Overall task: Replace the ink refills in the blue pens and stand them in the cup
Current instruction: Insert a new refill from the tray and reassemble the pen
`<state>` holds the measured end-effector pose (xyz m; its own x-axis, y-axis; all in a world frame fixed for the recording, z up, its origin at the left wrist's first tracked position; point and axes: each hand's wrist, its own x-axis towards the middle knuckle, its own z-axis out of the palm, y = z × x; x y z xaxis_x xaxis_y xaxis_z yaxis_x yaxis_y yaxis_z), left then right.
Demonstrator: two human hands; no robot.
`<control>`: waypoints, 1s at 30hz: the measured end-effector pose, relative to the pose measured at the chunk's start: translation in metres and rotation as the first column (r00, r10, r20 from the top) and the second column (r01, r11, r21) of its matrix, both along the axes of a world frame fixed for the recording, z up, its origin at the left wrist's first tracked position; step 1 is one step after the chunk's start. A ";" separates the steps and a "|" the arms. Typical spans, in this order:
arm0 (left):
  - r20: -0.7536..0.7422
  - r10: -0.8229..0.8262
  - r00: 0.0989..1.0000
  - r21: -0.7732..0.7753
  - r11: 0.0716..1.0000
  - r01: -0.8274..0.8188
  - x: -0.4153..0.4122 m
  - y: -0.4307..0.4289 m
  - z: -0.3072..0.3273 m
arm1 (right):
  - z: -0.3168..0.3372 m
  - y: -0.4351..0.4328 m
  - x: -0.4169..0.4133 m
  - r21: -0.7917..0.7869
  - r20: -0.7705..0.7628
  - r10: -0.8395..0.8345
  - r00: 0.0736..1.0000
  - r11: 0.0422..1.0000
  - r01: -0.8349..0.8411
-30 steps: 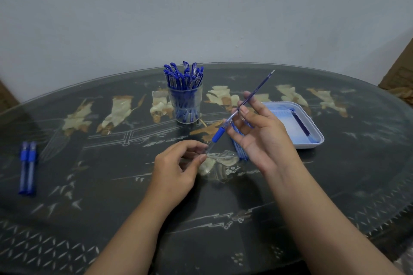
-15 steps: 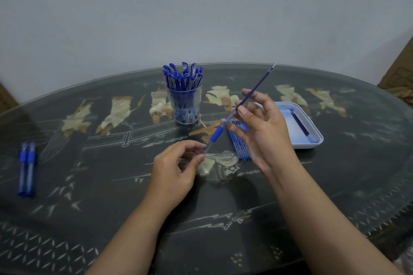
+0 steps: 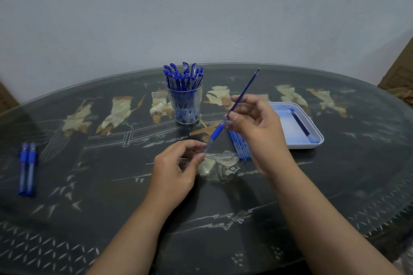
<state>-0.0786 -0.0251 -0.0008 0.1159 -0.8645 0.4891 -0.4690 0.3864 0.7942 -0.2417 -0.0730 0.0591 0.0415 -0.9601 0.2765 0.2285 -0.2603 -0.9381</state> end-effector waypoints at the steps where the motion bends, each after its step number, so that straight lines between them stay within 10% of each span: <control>1: -0.025 0.013 1.000 0.006 1.000 -0.013 -0.001 0.000 0.001 | -0.002 0.001 0.002 -0.035 -0.091 0.008 0.996 0.999 -0.012; 8: -0.319 0.221 0.922 0.025 0.974 -0.225 0.007 0.002 0.010 | -0.020 -0.001 0.016 -0.067 -0.350 0.013 0.937 0.997 -0.039; 12: -0.463 0.393 0.794 0.106 0.915 -0.390 0.024 0.005 0.015 | -0.045 -0.003 0.027 -0.145 -0.681 -0.084 0.728 0.989 -0.022; 22: -0.314 0.501 0.806 0.219 0.865 -0.452 0.034 0.026 -0.001 | -0.072 0.001 0.066 -0.455 -0.855 -0.373 0.361 0.873 -0.176; 26: -0.309 0.485 0.818 0.188 0.874 -0.448 0.032 0.022 0.001 | -0.066 0.001 0.066 -0.467 -0.798 -0.359 0.484 0.876 -0.119; 30: -0.288 0.426 0.858 0.161 0.904 -0.395 0.028 0.015 0.003 | -0.027 0.003 0.067 -0.064 -0.498 -0.019 0.867 0.998 -0.015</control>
<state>-0.0506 -0.0105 0.0017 0.6018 -0.7443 0.2896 -0.2942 0.1306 0.9468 -0.1745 -0.0703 0.0323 0.1880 -0.9414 0.2800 -0.2657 -0.3232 -0.9083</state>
